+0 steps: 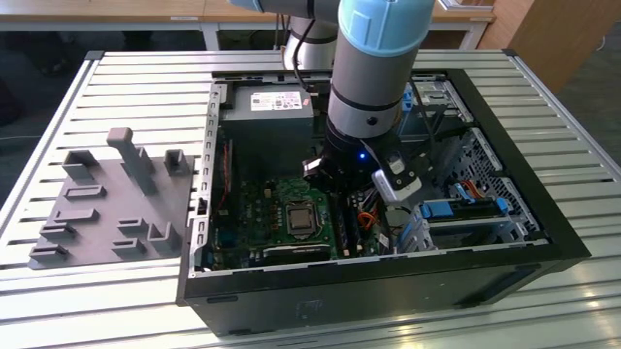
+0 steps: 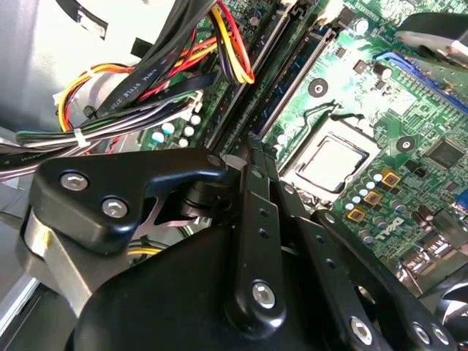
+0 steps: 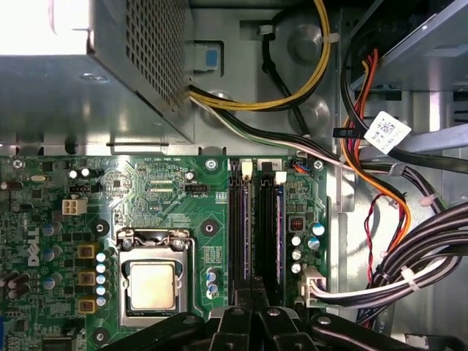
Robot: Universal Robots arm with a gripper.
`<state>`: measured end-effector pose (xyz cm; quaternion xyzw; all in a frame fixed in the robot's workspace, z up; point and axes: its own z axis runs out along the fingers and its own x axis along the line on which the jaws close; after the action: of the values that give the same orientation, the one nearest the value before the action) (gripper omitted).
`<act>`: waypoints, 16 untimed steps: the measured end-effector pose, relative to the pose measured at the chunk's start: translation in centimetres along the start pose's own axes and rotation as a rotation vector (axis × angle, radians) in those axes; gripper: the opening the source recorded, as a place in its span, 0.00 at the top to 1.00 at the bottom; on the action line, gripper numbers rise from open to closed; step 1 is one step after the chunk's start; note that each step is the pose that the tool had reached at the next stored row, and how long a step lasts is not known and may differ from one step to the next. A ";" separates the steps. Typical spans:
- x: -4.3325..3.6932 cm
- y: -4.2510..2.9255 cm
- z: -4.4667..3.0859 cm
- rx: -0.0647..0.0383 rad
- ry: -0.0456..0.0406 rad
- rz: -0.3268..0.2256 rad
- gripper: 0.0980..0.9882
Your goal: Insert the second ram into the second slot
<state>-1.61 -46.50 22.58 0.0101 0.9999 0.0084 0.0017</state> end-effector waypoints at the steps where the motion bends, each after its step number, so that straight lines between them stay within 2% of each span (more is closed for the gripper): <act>1: 0.00 0.00 0.06 0.000 -0.0001 0.000 0.97; 16: 0.01 -0.03 1.05 0.001 0.0003 0.000 0.97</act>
<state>-1.61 -46.51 21.53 0.0101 0.9999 0.0080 0.0015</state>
